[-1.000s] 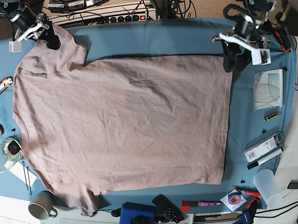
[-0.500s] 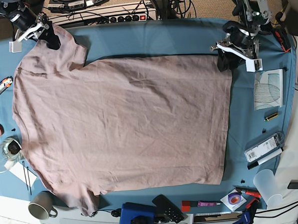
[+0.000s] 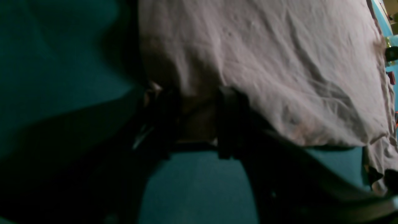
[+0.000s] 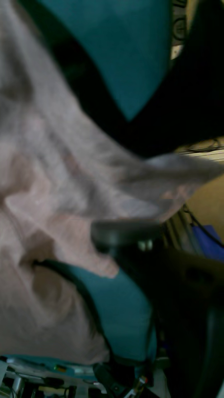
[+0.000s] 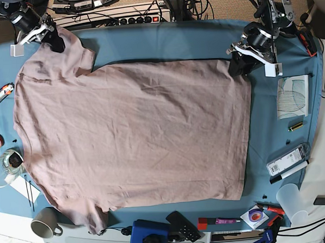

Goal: Fold the T-shirt properly
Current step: 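Grasp the shoulder corners with both grippers and lift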

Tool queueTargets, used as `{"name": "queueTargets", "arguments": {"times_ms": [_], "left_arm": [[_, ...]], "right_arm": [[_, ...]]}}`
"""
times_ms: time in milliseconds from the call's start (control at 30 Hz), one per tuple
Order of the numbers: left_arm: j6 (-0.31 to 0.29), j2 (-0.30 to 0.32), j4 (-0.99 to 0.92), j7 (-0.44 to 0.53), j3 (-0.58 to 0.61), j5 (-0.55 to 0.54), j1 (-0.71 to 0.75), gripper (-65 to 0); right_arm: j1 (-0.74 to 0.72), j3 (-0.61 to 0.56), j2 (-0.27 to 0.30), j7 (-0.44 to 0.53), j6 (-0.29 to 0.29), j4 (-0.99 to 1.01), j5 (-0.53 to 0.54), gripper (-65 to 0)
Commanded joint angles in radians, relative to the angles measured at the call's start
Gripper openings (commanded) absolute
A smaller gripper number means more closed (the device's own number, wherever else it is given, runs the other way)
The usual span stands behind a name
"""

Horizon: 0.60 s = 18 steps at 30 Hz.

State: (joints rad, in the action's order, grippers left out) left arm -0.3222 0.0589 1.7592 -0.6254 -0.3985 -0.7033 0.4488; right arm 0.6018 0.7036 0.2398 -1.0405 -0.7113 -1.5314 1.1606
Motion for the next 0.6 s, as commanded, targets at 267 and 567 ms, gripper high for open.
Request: {"name": "queueTargets", "arguments": {"times_ms": [267,567], "left_arm": [[0.001,0.002,0.004,-0.037,0.003,0.022,-0.024,-65.0],[0.003,0.002,0.1,-0.118,0.002,0.018,-0.002,-65.0]], "right_arm": [[0.008,-0.001,0.004,-0.051,0.013,0.0,-0.055,-65.0],[0.006,0.105,0.004,-0.059,0.013,-0.097,-0.05,-65.0]]}}
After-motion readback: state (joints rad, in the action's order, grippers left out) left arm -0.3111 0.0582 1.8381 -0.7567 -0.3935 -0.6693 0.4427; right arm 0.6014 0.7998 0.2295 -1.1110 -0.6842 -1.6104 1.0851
